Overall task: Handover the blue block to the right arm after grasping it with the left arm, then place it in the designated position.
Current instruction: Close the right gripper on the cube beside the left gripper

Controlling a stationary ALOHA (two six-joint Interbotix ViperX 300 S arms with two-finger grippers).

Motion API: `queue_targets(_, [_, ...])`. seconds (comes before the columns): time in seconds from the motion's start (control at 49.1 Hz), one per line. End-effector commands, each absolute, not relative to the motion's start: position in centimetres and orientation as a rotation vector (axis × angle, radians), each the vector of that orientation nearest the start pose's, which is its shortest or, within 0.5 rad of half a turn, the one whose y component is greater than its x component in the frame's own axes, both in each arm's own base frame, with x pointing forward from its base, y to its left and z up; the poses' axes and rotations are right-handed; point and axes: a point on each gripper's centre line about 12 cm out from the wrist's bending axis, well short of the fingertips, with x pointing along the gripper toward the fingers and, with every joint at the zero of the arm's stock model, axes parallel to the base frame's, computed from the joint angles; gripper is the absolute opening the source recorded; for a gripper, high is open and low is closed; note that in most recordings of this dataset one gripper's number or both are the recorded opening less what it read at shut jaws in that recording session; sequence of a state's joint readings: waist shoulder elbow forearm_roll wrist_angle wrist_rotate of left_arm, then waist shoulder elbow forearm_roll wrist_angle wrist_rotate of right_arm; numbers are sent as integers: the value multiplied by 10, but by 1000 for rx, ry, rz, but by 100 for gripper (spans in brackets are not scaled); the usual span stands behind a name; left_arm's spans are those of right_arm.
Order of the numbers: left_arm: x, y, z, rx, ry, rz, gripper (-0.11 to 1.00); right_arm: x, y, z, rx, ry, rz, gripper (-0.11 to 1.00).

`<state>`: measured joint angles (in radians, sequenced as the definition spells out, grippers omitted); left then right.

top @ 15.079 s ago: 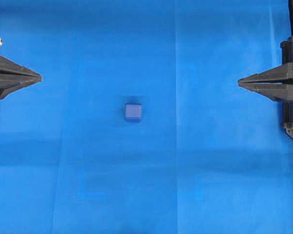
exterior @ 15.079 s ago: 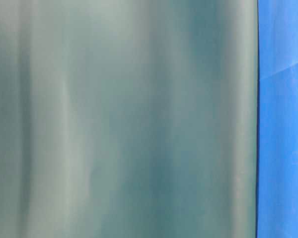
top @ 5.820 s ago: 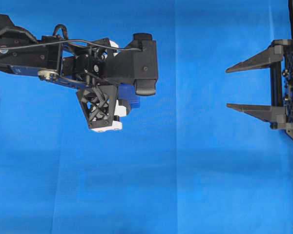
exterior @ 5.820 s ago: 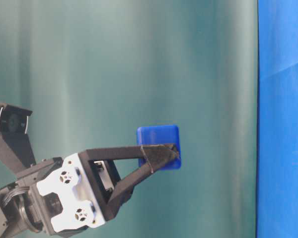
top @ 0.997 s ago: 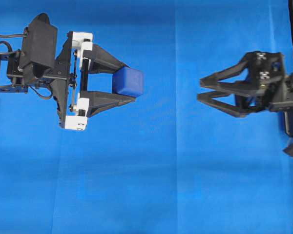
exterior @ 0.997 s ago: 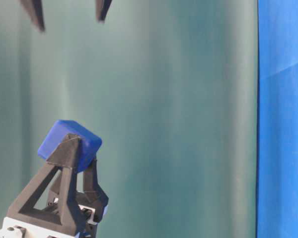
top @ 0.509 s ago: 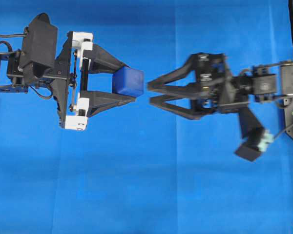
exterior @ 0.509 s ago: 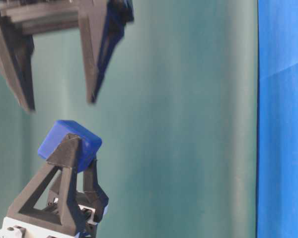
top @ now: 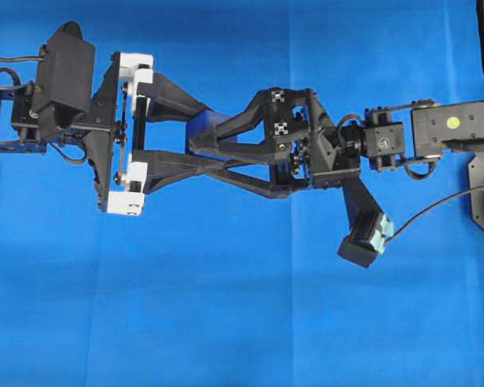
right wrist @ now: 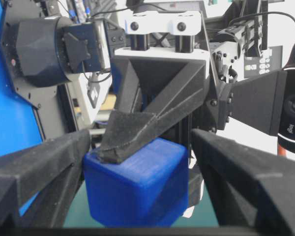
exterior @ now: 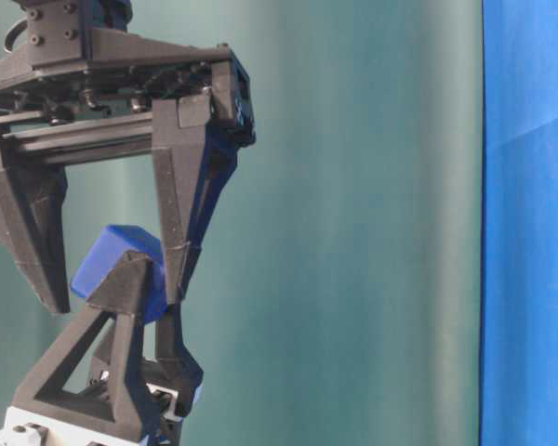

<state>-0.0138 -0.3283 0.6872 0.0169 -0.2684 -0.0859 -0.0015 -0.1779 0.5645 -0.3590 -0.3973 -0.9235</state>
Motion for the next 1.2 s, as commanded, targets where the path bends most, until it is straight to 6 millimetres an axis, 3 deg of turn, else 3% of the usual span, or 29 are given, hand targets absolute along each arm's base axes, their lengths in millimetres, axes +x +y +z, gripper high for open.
queue_targets(0.0, [355, -7, 326, -72, 55, -21, 49, 401, 16, 332, -1254, -108, 102, 96])
queue_targets(0.407, [355, -8, 326, -72, 56, -24, 49, 402, 14, 334, -1250, -94, 98, 93])
queue_targets(0.468, [355, -8, 326, -72, 55, -24, 49, 402, 12, 334, -1249, -64, 103, 84])
queue_targets(0.611, [355, -9, 326, -74, 53, -27, 49, 405, 6, 335, -1239, 6, 104, 47])
queue_targets(1.18, [355, -10, 326, -74, 50, -30, 49, 405, 5, 337, -1212, 26, 103, 47])
